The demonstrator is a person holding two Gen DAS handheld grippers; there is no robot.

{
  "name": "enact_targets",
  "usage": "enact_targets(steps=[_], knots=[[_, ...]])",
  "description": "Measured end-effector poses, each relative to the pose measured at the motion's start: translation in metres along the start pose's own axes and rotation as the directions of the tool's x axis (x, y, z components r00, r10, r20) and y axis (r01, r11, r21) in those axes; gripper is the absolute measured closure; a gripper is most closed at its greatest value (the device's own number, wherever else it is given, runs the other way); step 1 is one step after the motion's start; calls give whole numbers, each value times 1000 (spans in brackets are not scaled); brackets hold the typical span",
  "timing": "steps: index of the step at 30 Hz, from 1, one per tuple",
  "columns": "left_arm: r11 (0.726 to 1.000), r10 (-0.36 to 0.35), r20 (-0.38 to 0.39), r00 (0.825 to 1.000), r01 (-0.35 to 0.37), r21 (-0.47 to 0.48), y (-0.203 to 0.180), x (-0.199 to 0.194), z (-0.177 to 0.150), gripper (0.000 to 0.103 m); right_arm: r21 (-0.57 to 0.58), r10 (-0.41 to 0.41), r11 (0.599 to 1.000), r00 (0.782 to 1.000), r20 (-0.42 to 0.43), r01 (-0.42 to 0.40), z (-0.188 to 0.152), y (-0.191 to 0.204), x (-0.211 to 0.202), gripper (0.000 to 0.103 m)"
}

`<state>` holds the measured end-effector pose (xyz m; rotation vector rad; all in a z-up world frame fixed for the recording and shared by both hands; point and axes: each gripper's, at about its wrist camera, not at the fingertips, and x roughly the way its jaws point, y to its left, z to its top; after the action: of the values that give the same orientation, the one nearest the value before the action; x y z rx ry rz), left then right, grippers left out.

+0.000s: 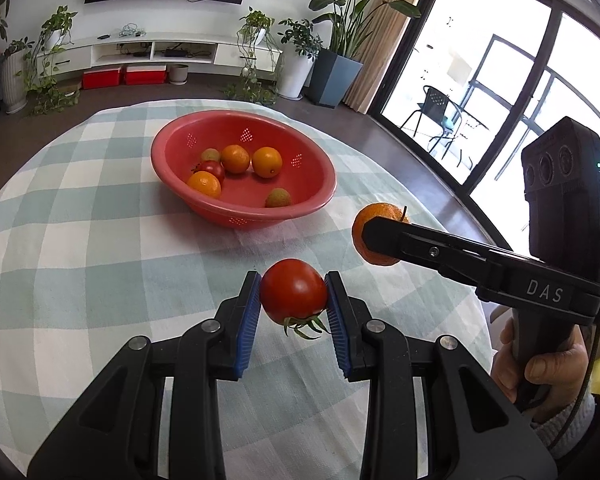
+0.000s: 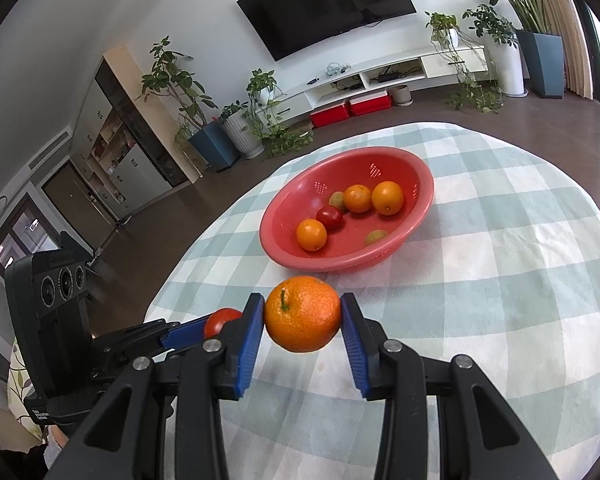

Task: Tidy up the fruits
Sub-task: 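Carry the tomato and orange together over the red bowl with both tools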

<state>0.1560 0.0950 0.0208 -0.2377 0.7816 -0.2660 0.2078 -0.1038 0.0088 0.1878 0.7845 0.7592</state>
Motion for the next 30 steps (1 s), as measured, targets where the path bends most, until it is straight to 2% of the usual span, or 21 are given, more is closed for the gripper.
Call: enact_targets(steps=[30], knots=[[1000, 7, 19, 1000, -7, 17, -1, -1, 28, 73, 0, 5, 1000, 1000, 5, -5, 10, 0, 5, 61]])
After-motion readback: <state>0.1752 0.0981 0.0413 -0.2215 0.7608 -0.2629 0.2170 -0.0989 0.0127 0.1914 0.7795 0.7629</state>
